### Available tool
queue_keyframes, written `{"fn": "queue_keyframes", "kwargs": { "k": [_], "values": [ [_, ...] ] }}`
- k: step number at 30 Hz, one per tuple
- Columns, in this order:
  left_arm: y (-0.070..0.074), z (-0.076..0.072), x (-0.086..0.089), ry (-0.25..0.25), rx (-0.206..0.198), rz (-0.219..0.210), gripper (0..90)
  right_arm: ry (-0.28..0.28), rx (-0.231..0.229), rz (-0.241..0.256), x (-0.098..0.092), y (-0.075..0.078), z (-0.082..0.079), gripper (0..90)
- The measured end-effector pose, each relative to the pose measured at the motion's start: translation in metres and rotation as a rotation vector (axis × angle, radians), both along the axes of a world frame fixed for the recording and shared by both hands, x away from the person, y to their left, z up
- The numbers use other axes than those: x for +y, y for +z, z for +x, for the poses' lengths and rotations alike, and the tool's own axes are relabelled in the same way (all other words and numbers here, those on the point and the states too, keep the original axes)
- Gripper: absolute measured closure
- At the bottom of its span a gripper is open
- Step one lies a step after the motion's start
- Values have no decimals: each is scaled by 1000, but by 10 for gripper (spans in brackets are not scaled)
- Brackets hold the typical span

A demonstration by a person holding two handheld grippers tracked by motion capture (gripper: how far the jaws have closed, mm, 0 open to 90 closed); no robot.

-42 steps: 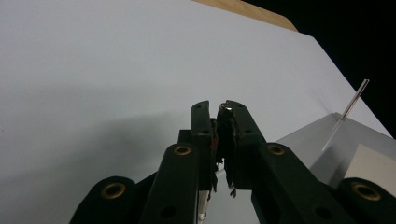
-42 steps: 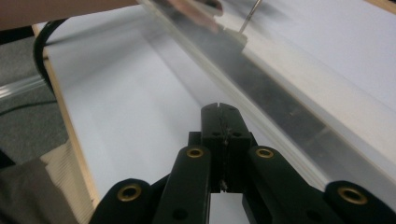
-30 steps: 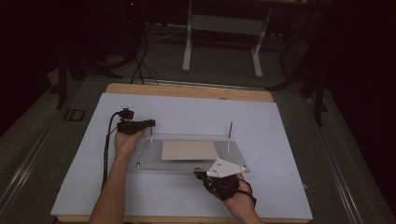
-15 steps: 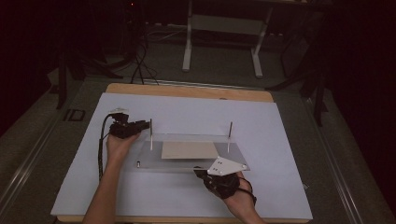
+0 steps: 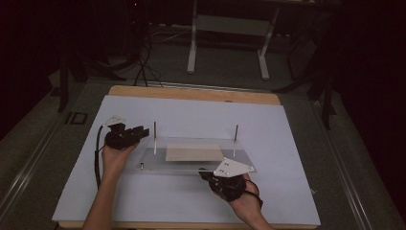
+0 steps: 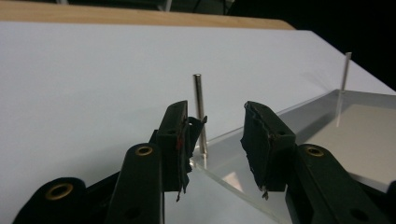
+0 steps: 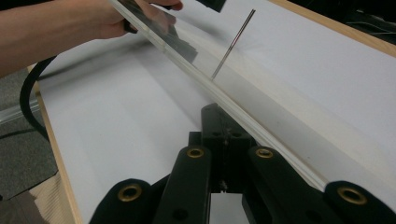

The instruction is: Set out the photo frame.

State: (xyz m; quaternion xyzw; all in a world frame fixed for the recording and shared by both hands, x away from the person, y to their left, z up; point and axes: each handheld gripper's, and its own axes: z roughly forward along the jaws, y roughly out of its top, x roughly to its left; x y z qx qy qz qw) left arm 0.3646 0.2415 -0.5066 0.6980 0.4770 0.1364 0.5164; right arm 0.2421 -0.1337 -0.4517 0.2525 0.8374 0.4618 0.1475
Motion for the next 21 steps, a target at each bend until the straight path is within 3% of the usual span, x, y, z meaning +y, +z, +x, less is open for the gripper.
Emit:
{"fn": "queue_keyframes", "kwargs": {
  "k": [8,12,21],
  "values": [
    [10,-24,5,-20,-96,-7,592,-10,-3,21,0,7,6,900],
    [12,-30,5,-23,-115,22,585,-12,-6,30,0,10,9,900],
    [17,-38,7,-17,-133,25,564,-18,4,56,0,16,15,900]
  ]
}}
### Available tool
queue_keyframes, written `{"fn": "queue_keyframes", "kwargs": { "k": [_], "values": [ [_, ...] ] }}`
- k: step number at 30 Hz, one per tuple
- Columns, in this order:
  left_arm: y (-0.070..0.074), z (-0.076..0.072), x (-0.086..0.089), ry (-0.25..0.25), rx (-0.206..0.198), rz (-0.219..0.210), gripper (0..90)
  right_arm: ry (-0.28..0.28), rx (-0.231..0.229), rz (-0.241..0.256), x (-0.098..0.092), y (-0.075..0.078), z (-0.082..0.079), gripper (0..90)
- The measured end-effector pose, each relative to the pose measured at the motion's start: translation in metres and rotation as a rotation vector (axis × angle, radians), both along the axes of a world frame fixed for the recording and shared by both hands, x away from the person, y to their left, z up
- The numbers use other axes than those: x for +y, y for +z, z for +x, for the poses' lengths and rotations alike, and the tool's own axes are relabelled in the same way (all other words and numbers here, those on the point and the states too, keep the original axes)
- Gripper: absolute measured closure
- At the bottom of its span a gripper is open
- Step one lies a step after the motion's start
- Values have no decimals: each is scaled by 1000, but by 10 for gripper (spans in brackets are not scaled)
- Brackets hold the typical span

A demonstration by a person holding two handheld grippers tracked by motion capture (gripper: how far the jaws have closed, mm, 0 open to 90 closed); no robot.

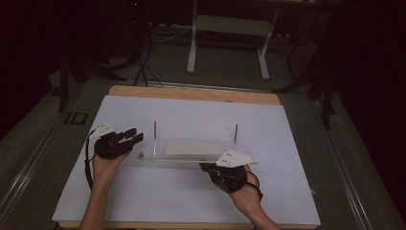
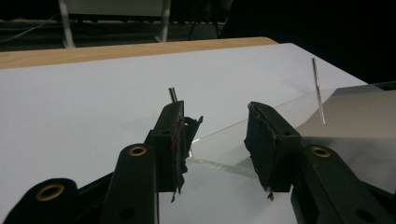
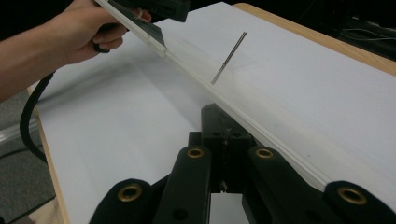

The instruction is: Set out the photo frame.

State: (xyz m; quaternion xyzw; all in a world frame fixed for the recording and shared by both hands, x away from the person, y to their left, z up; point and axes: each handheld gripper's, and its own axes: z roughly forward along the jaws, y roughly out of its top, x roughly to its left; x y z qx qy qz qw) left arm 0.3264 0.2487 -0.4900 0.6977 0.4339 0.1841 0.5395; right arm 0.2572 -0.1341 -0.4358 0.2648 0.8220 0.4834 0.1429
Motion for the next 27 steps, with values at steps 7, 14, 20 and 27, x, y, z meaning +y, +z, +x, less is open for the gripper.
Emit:
{"fn": "queue_keyframes", "kwargs": {
  "k": [7,14,20,27],
  "values": [
    [3,-8,-5,-15,-17,33,525,-11,-12,13,0,7,7,900],
    [0,-11,-2,-6,-20,46,516,-24,-11,27,-2,10,13,900],
    [-1,-12,-4,-13,-30,65,517,-38,-6,34,-5,11,17,900],
    [-1,-13,-5,-21,-36,69,517,-43,-16,24,-4,15,21,900]
  ]
}}
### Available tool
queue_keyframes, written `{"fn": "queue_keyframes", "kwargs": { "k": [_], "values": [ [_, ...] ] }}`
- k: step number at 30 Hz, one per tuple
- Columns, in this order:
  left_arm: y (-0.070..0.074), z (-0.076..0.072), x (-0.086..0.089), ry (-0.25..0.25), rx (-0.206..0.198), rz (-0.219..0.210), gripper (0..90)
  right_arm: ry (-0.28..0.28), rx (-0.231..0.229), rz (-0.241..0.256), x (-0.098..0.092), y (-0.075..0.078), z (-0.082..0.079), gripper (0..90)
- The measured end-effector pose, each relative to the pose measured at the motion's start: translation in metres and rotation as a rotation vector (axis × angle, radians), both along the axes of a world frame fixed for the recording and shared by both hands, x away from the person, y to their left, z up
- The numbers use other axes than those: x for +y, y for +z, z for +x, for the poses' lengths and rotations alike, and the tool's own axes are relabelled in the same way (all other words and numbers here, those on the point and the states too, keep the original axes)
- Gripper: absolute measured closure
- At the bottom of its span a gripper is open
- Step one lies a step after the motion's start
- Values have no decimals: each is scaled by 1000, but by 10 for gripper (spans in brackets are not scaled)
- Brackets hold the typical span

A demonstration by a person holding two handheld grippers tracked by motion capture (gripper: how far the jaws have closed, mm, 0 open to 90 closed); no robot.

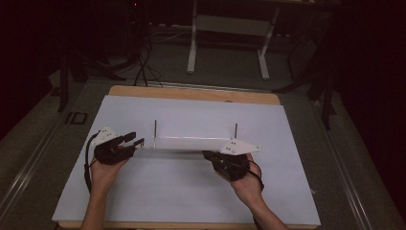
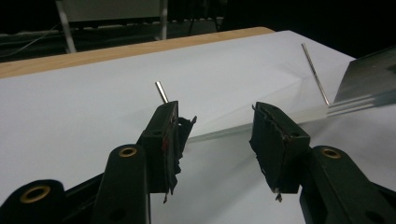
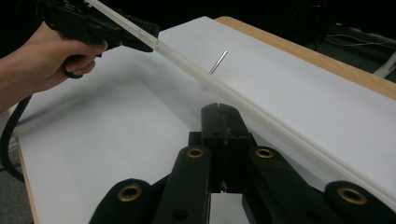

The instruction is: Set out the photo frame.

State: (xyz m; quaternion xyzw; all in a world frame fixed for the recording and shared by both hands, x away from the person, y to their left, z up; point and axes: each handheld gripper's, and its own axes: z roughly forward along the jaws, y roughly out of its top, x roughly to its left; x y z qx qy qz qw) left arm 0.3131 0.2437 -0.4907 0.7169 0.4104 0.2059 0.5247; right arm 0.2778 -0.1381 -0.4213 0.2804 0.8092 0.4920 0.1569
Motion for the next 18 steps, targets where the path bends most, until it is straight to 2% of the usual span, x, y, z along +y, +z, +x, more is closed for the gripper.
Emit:
{"fn": "queue_keyframes", "kwargs": {
  "k": [11,18],
  "values": [
    [2,-3,0,1,-26,10,515,-14,-4,12,1,7,9,900],
    [4,-5,-2,7,-49,32,517,-23,-8,22,0,10,12,900]
  ]
}}
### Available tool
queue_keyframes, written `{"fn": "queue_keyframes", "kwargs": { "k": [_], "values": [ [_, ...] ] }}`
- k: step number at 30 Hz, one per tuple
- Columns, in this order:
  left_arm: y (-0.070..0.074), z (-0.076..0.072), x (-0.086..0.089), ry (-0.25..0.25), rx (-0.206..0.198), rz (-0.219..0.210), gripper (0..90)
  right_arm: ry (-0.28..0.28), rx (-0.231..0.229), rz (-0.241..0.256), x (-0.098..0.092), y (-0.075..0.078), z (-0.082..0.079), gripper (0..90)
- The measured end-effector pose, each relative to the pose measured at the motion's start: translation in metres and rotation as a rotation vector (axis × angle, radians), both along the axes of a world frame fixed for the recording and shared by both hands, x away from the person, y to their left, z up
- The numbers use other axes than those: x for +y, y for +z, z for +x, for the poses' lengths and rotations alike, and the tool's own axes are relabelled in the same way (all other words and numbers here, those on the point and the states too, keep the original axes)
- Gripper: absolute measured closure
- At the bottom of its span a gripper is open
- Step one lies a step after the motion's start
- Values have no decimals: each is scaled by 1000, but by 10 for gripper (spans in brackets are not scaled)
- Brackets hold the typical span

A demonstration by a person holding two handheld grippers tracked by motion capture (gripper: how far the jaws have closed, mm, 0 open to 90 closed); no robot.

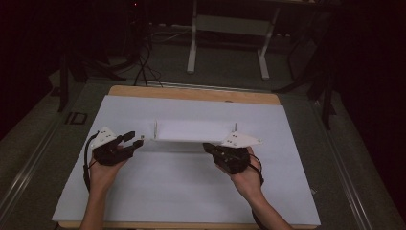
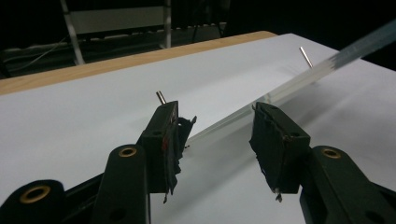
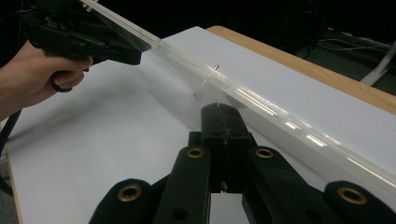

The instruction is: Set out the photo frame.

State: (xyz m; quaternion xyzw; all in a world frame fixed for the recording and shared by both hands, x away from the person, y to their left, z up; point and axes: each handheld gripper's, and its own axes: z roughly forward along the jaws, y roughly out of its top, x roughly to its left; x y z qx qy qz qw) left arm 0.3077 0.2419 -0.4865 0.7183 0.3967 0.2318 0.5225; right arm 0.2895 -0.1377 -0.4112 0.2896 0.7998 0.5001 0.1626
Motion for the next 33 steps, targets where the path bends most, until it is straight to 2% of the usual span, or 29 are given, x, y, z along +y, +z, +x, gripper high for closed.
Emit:
{"fn": "queue_keyframes", "kwargs": {
  "k": [7,12,18,20,24,33],
  "values": [
    [0,0,-1,-16,7,17,516,-10,-3,11,-1,3,3,900],
    [4,0,-7,-32,-16,20,515,-12,-4,15,-1,4,4,900],
    [6,2,-15,-51,-25,30,516,-16,-7,21,-3,6,6,900],
    [6,3,-17,-45,-29,42,516,-17,-8,21,-3,7,6,900],
    [8,6,-20,-43,-37,30,516,-18,-6,25,-4,7,8,900],
    [8,13,-28,-71,-30,50,519,-23,-7,28,-5,9,9,900]
  ]
}}
